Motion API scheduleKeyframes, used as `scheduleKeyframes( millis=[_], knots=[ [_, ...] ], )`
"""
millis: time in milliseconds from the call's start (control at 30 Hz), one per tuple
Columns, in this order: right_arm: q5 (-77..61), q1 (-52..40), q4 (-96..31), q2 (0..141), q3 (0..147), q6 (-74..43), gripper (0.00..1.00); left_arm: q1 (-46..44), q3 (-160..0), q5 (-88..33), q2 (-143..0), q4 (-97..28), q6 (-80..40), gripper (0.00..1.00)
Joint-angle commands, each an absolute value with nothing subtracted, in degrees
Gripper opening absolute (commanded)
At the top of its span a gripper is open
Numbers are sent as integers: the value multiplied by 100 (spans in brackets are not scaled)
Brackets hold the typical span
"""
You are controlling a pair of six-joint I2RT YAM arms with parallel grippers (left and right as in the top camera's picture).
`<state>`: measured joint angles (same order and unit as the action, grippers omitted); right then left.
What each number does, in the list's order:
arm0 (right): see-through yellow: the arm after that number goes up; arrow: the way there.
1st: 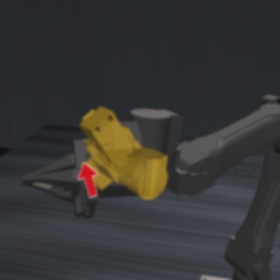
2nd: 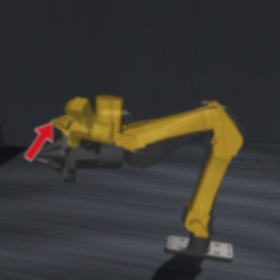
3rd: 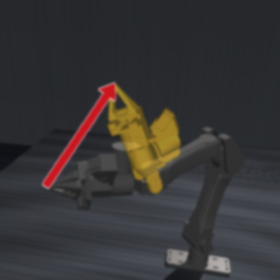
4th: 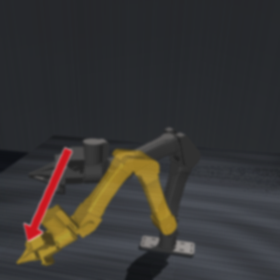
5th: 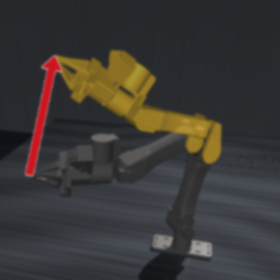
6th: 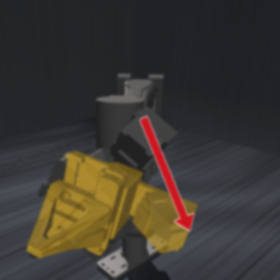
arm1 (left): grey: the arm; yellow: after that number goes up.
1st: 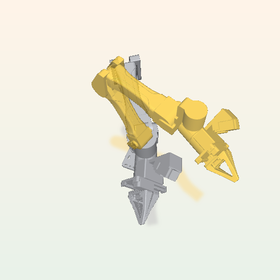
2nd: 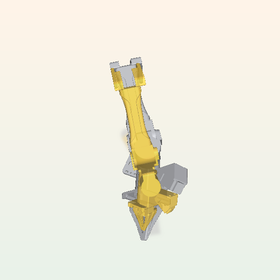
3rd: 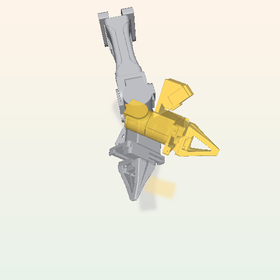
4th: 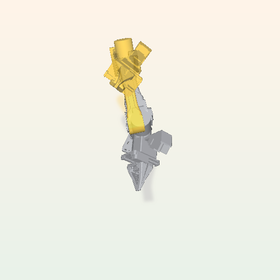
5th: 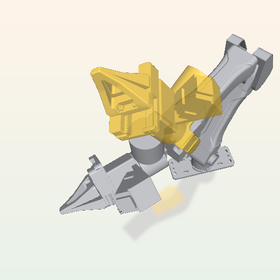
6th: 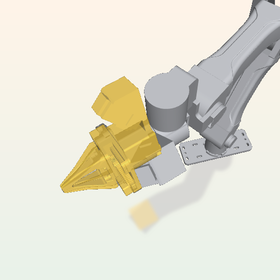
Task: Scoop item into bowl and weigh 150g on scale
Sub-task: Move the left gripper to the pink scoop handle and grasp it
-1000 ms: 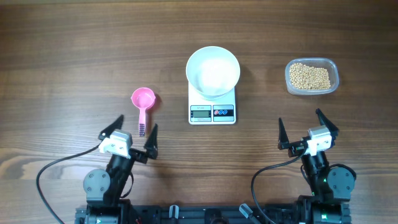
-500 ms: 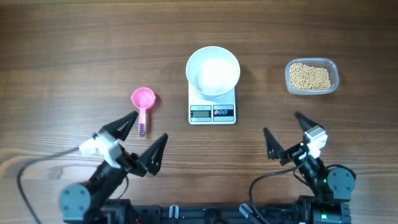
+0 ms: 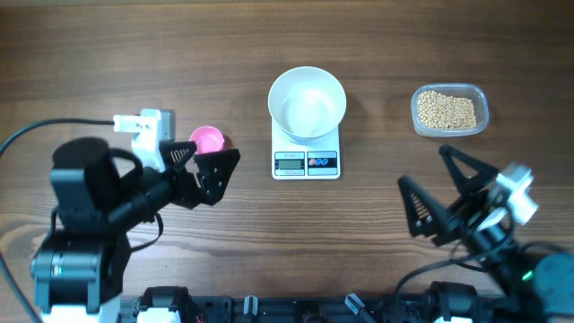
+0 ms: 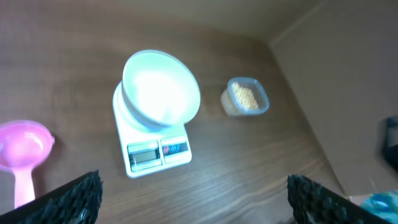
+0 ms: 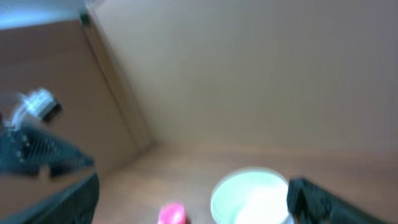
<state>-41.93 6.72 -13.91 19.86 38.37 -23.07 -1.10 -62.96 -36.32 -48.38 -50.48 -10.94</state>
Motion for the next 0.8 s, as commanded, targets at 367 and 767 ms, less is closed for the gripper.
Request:
scheduleKeyframes(
  millis=[367,767],
  knots=[
    [-6567,683,-5813,6189,7343,-1634,100,47,-6370,-1304,-5135,-6307,-2451,100],
    [-2043,-1754,-7144,6689,8016,-2274,98,1315,-6370,-2143,-6156,-6615,-1726,100]
  ],
)
